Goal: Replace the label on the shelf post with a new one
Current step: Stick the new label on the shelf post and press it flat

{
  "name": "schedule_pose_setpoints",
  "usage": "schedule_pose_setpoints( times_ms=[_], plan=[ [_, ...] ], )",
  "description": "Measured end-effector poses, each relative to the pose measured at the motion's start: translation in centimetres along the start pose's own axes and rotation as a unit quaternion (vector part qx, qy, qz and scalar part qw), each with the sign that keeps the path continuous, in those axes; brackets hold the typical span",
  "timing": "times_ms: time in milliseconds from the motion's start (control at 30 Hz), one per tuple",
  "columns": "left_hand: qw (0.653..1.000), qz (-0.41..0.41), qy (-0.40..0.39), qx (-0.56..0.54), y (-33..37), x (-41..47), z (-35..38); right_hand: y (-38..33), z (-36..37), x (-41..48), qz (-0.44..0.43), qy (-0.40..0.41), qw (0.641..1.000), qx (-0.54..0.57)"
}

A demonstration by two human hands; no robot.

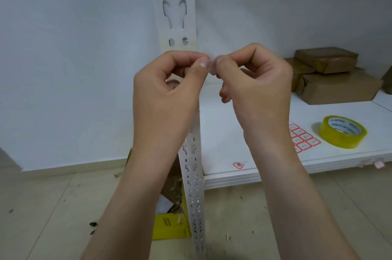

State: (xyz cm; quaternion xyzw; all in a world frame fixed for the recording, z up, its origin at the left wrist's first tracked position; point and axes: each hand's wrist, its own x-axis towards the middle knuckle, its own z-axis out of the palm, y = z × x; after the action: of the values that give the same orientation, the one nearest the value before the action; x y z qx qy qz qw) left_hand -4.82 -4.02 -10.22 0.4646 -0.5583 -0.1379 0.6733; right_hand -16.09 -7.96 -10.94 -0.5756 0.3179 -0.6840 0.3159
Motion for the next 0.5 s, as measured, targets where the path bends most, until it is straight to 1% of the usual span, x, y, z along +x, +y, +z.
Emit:
schedule_pose_setpoints(
  times_ms=[267, 367, 500],
  plan=[
    [1.0, 0.017, -0.011, 0.012, 0.2, -0.2, -1.1, -1.2, 0.7, -0.7, -0.008, -0.02, 1.0, -0.019],
    [1.0, 0.02, -0.015, 0.012, 0.1, -0.2, -1.7, -1.4, 0.8, -1.1, -0.012, -0.029, 0.999, -0.011],
    [0.999, 0.02, -0.029, 0.016, -0.2, -0.1, -2.7, -1.6, 0.8, -1.4, 0.003, -0.055, 0.998, 0.019]
  ],
)
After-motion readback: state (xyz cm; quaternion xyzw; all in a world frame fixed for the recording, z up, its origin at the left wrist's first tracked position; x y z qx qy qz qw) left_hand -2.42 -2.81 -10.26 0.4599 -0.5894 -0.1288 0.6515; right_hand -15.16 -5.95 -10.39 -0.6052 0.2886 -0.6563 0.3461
